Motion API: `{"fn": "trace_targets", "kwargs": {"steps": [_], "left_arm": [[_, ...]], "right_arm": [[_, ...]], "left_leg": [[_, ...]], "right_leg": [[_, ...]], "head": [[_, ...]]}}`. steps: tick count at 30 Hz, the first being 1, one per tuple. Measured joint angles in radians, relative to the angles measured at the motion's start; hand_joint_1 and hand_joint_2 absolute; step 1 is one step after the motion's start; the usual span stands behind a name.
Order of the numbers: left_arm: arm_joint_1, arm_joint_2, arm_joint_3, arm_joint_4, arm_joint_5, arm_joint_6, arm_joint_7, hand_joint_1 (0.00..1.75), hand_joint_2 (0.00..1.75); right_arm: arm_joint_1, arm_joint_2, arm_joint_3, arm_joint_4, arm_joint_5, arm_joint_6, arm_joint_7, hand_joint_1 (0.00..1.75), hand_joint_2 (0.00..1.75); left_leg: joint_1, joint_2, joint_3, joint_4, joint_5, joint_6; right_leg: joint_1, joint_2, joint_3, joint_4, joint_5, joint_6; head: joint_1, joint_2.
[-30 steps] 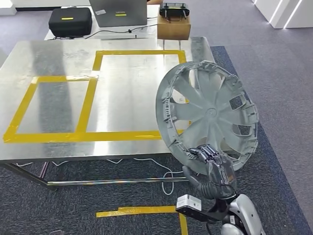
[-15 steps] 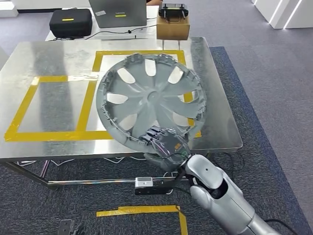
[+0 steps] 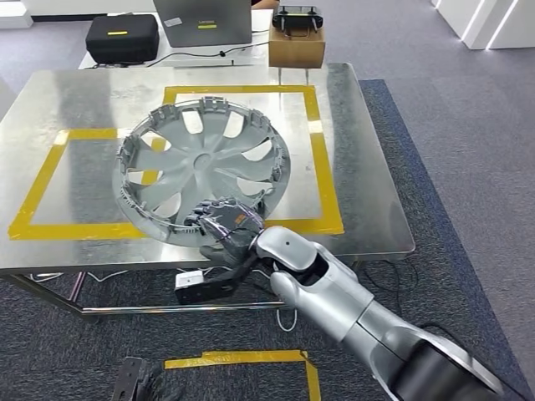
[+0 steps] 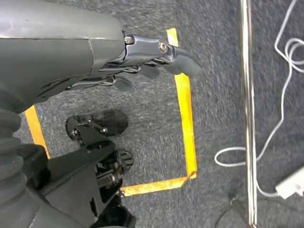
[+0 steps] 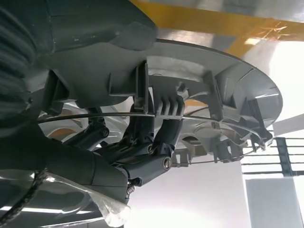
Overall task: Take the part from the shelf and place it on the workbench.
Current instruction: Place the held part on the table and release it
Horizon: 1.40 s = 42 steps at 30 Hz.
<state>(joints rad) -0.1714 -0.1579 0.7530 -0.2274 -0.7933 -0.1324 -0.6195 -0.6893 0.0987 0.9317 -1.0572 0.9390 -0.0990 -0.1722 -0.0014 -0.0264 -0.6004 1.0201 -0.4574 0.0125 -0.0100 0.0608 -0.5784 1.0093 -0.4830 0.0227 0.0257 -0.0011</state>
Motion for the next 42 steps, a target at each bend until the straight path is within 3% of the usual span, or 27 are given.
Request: {"fn": "trace_targets", "kwargs": {"steps": [5,17,37,41,42], "left_arm": [[-0.003,-0.003,-0.024,0.0,-0.002,-0.008,0.0,0.0,1.75],[0.008,-0.002,-0.06,0.0,-0.005,-0.042,-0.014,0.0,1.75],[0.028,0.001,-0.074,0.0,-0.003,-0.059,-0.013,0.0,1.75],[0.031,0.001,-0.076,0.0,-0.004,-0.05,-0.01,0.0,1.75],[0.031,0.001,-0.076,0.0,-0.004,-0.043,-0.008,0.0,1.75]], "right_arm": [[-0.065,0.052,0.0,0.191,-0.03,-0.016,-0.017,1.75,1.75],[-0.191,0.118,-0.021,0.524,-0.097,0.033,-0.039,1.75,1.75],[-0.231,0.215,-0.081,0.642,-0.173,-0.008,-0.063,1.75,1.75],[-0.229,0.229,-0.091,0.642,-0.196,-0.023,-0.068,0.0,0.0],[-0.229,0.231,-0.094,0.642,-0.204,-0.033,-0.07,0.0,0.0]], "left_leg": [[0.0,0.0,-0.001,0.0,0.001,0.0],[0.0,-0.001,-0.002,0.0,0.001,0.0],[0.0,-0.001,-0.003,0.0,0.001,0.0],[0.0,-0.001,-0.003,0.0,0.001,0.0],[0.0,-0.001,-0.003,0.0,0.001,0.0]], "right_leg": [[0.0,0.0,0.0,0.0,0.0,0.0],[0.0,-0.001,-0.002,0.0,0.001,-0.001],[0.0,0.0,-0.004,0.001,0.001,-0.001],[0.0,0.0,-0.004,0.002,0.001,-0.001],[0.0,0.0,-0.004,0.002,0.001,-0.001]], "head": [[0.0,0.0],[0.0,0.0],[0.0,0.0],[0.0,0.0],[0.0,0.0]]}}
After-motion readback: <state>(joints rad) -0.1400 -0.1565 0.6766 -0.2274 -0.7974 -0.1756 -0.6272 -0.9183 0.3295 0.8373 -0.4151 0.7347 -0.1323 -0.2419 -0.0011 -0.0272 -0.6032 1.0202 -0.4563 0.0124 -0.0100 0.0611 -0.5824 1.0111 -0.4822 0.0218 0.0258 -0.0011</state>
